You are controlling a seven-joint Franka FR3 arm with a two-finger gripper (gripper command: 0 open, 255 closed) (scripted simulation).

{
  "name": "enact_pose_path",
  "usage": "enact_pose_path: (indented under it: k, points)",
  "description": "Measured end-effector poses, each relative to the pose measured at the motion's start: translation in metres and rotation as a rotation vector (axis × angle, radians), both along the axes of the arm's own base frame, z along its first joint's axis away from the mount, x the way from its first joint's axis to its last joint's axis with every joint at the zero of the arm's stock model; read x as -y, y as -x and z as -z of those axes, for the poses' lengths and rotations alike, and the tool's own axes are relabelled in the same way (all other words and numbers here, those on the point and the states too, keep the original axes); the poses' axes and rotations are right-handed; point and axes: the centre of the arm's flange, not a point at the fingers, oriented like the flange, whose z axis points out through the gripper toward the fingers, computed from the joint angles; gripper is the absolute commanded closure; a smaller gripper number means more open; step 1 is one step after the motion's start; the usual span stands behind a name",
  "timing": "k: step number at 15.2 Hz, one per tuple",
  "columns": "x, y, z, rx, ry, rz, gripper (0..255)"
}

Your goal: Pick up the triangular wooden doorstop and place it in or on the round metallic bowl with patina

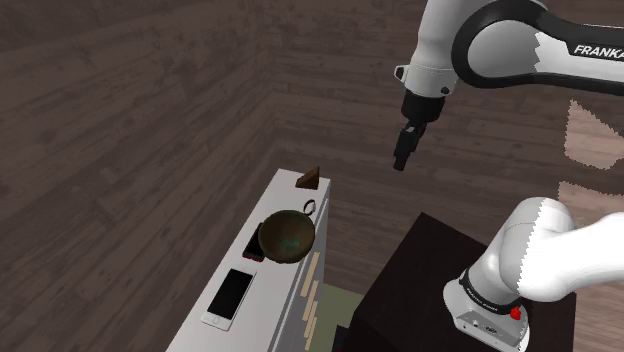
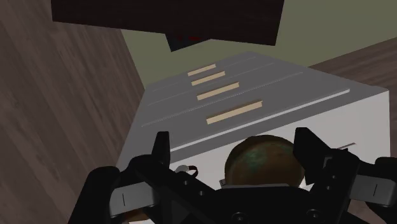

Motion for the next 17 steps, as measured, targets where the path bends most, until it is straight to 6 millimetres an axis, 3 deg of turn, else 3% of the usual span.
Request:
enact_pose_path:
  k: [2,5,17]
  points:
    - [0.002,-0.003,0.003,0.001,0.000,-0.006,0]
    - [0.012,-0.026,0.021,0.007,0.002,-0.037,0]
    - [0.060,-0.135,0.123,0.042,0.010,-0.184,0]
